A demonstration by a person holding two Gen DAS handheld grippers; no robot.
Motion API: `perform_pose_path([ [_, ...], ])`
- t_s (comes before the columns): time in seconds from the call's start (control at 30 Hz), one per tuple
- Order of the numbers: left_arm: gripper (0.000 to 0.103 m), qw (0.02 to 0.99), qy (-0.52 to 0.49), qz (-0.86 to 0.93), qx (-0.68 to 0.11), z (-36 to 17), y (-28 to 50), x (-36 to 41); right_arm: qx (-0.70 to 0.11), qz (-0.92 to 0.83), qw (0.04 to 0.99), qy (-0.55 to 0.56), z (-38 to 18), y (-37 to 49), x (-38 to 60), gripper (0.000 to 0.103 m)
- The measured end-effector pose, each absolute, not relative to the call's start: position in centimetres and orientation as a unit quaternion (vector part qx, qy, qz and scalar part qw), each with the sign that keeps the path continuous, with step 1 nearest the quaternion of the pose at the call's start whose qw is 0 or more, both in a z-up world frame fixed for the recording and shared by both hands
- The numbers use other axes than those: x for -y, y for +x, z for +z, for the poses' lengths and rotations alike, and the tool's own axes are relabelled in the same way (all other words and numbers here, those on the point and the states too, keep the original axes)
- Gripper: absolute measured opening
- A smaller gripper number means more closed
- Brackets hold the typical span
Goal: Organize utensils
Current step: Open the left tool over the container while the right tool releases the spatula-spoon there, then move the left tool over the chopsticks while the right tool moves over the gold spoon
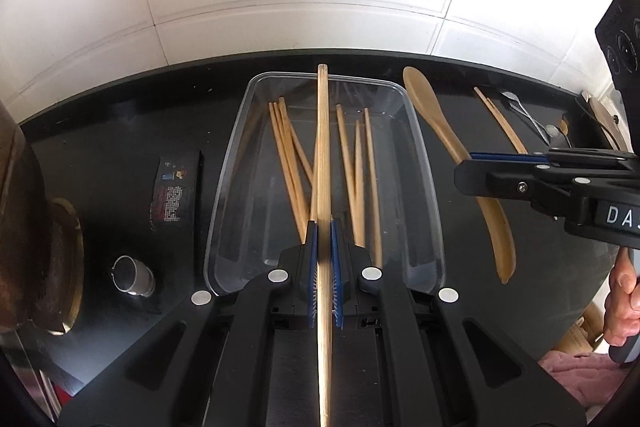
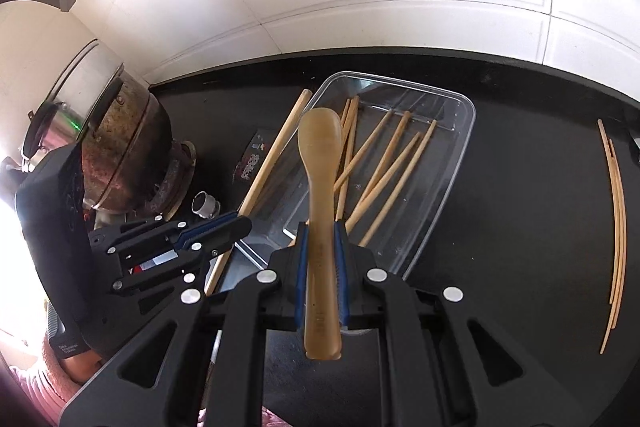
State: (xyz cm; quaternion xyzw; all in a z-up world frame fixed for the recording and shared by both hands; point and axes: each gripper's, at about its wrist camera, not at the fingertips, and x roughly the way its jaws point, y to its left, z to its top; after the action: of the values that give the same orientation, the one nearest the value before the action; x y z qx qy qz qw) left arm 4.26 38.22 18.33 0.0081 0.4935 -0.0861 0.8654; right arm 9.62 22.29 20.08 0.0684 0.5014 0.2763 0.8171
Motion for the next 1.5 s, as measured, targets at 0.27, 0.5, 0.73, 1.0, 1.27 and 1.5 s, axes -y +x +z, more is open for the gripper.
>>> perform_pose_path([
  [0.27,0.088,0.862,0.055,-0.084,-0.498,18.1,6.6,-38.3,-0.437,0.223,0.871,0.009,23.4,11.2,-23.4,0.056],
  [0.5,0.097,0.885,0.061,-0.07,-0.456,19.3,6.7,-37.8,-0.323,0.084,0.943,-0.006,27.7,10.9,-17.2,0.097],
  [0.73,0.097,0.882,0.049,-0.078,-0.462,18.8,7.1,-35.9,-0.412,-0.049,0.91,-0.026,21.5,8.5,-8.9,0.097],
  [1.0,0.097,0.857,0.029,-0.151,-0.492,17.5,7.5,-29.1,-0.456,-0.127,0.878,0.075,16.8,2.9,1.8,0.097],
  [1.27,0.097,0.824,0.057,-0.206,-0.525,15.2,7.0,-18.5,-0.493,-0.114,0.861,0.048,13.9,-0.7,6.2,0.097],
  [1.5,0.097,0.803,0.049,-0.21,-0.556,13.8,6.1,-11.9,-0.496,-0.111,0.86,0.041,13.6,-2.2,12.7,0.097],
])
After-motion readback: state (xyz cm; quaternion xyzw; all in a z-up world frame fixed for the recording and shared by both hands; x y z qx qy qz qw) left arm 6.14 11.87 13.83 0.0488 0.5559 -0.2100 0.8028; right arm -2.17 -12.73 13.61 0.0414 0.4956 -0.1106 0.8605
